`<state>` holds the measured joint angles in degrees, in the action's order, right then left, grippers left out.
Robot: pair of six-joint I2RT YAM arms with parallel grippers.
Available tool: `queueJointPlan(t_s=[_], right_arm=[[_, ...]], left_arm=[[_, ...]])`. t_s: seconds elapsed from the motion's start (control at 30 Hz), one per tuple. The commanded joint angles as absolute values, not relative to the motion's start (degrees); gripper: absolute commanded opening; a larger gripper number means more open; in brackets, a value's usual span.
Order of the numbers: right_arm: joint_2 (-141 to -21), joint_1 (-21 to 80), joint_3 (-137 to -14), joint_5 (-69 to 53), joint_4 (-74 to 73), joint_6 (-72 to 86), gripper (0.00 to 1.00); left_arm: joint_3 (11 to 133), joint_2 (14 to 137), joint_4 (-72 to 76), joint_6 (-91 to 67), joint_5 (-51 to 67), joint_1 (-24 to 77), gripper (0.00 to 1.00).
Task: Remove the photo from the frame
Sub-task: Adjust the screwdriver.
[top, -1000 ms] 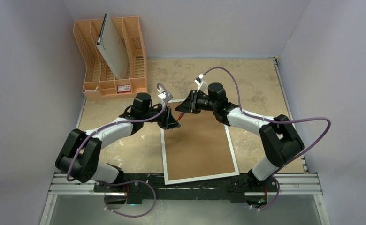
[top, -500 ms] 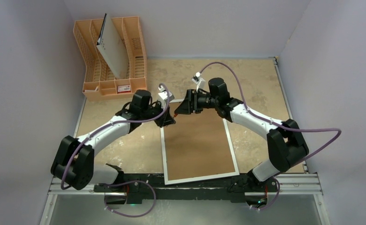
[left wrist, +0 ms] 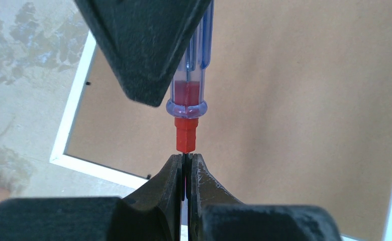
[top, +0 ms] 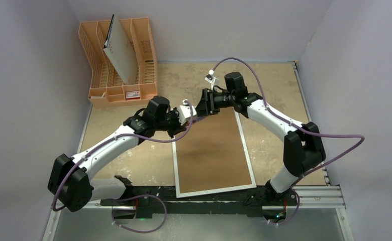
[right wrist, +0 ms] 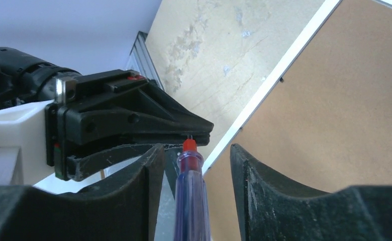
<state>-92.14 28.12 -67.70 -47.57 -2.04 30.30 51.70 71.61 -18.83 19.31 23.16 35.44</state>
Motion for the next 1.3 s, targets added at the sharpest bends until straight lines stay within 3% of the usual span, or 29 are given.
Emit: queueJointPlan(t_s=[0.0, 0.3, 0.47, 0.63, 0.83, 0.87, 0.97, 1.0, 1.27], right_arm=[[-94.8, 28.5, -73.3, -52.6, -10.7, 24.6, 0.51], [-96.6, 29.7, -76.2, -57.7, -16.9, 18.1, 0.39], [-98.1, 29.8, -77.0, -57.7, -16.6, 18.4, 0.40], [-98.5, 30.0, -77.7, -58.6, -17.0, 18.1, 0.26], [-98.3, 30.0, -76.6, -59.6, -17.7, 16.8, 0.00], [-98.2, 30.0, -76.4, -59.6, -17.5, 17.0, 0.00], [-97.3, 29.9, -74.8, -56.4, -15.7, 19.4, 0.00], [-97.2, 29.9, -74.1, -54.2, -15.1, 20.4, 0.00], [-105.1, 29.5, -73.7, -41.3, -12.8, 23.2, 0.00]], left_arm=[[54.9, 71.3, -19.8, 23.8, 19.3, 36.0, 0.00], [56.4, 72.3, -22.2, 26.5, 18.6, 36.6, 0.00], [56.8, 72.5, -22.7, 27.1, 19.2, 37.2, 0.00], [56.9, 72.8, -22.6, 26.9, 18.3, 37.3, 0.00], [57.0, 73.2, -22.6, 27.1, 17.7, 37.4, 0.00], [57.0, 73.2, -22.5, 26.8, 17.5, 37.3, 0.00], [56.5, 73.5, -20.4, 21.9, 14.6, 37.2, 0.31], [56.1, 73.8, -18.8, 19.1, 13.2, 36.6, 0.37], [46.0, 70.7, -5.9, 3.6, 26.5, 21.1, 0.48]])
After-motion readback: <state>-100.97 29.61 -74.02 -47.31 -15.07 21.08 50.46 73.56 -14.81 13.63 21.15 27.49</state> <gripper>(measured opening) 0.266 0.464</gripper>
